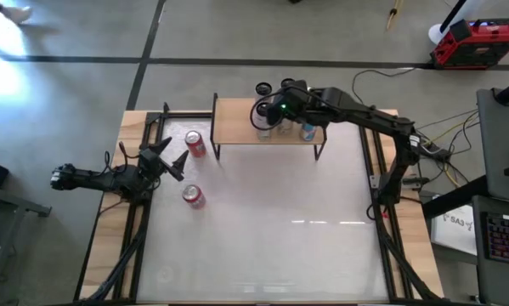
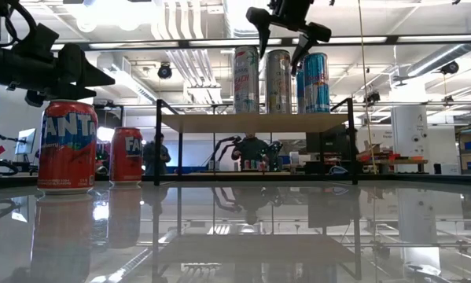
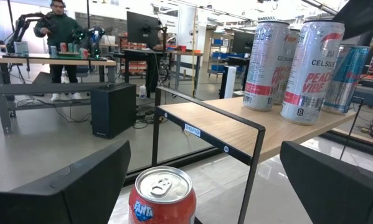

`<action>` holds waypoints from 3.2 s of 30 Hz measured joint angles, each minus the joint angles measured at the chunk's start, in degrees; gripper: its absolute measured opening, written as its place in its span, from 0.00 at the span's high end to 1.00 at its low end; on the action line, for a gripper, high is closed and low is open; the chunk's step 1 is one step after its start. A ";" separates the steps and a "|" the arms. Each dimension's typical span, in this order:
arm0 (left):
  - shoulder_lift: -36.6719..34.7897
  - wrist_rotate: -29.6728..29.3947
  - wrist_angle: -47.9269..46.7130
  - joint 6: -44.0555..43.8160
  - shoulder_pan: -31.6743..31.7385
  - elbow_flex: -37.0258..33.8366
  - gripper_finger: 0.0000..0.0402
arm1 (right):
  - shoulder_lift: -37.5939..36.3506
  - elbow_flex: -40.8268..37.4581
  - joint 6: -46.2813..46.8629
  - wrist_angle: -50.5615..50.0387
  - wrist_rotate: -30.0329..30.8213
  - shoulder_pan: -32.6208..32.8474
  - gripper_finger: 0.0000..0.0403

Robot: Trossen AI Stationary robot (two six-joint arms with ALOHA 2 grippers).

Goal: Place canned beverage on shelf
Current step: Adjust the white yellow soda can, then adjust the white pink soda can

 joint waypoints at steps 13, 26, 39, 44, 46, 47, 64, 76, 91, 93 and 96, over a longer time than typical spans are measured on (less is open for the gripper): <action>0.02 0.01 0.00 0.00 -0.01 -0.01 0.01 | 0.63 -0.04 1.55 0.20 1.55 -0.13 0.13; 0.02 0.00 0.00 0.00 -0.02 0.00 0.01 | 0.80 -0.07 3.46 0.04 1.41 -0.13 0.15; 0.02 0.00 0.00 0.00 0.00 0.00 0.01 | 0.80 -0.07 4.50 -0.99 1.34 0.02 0.42; 0.02 0.00 0.00 -0.01 -0.01 0.00 0.01 | 0.79 -0.04 4.57 -1.53 0.64 0.13 0.42; 0.02 0.00 0.00 0.00 -0.01 0.00 0.01 | 0.71 -0.04 4.82 -1.99 0.41 0.30 0.40; 0.02 0.00 0.00 -0.02 -0.02 -0.01 0.01 | 0.71 -0.02 5.14 -2.28 0.39 0.40 0.38; 0.02 0.00 0.00 0.00 0.00 0.00 0.01 | 0.21 0.02 7.06 -4.33 0.44 2.27 0.37; 0.02 0.00 0.00 -0.01 -0.01 0.00 0.01 | -1.13 -0.15 5.84 -4.71 0.04 2.70 0.26; 0.02 0.01 0.00 -0.01 -0.01 0.00 0.01 | -1.25 3.25 1.25 -5.10 5.56 3.20 0.08; 0.02 0.01 0.00 -0.01 -0.02 0.00 0.01 | -1.25 4.74 -0.59 -6.09 7.46 3.63 0.08; 0.02 0.00 0.00 0.00 0.00 -0.02 0.01 | -1.25 7.47 -1.55 -8.28 9.25 4.45 0.08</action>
